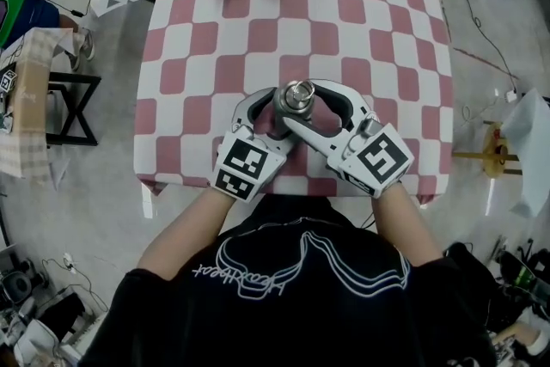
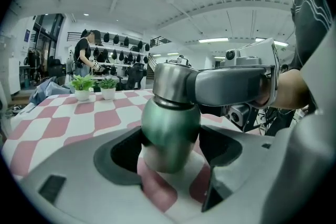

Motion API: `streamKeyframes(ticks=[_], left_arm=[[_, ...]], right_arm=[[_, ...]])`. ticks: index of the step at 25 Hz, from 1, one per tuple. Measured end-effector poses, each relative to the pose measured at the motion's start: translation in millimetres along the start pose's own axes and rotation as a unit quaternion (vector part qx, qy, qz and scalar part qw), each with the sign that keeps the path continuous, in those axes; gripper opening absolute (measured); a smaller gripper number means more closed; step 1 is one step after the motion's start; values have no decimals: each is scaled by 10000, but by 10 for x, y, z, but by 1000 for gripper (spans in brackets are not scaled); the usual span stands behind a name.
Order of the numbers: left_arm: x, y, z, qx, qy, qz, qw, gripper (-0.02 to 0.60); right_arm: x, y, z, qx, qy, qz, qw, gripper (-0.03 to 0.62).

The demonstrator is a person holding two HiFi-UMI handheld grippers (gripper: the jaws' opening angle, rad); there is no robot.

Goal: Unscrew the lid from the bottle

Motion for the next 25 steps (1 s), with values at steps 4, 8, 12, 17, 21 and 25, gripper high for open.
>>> streamKeyframes(ticks=[4,8,12,17,21,25], left_arm=[[-3,4,0,5,-6,29,10000,345],[-6,5,2,22,3,41,10000,345],[-12,2,3,28,-44,97,9999,345],[-14,10,10,7,-186,336,9993,345],[-27,24,14,-18,-334,703,9970,345],[-35,44,18,-78,-518,1108,9925,345]], right_arm=[[-1,-8,1,56,43,24,10000,247],[0,-13,2,75,76,-47,9999,245],[7,-13,5,43,96,-124,9999,245],[-3,-13,-8,-7,142,-326,9994,244],[-7,-25,-11,-114,255,-571,9980,244],[-19,-33,-18,-228,358,-899,9950,244]])
Point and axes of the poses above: the fingertips, and each gripper's own axes: y backward along the fingers, x to its right, z out of its underside, the point moved 3 cm from there along y, backward along the fingers, and after that the axes turned 4 degrees about z, right-handed, at the moved point
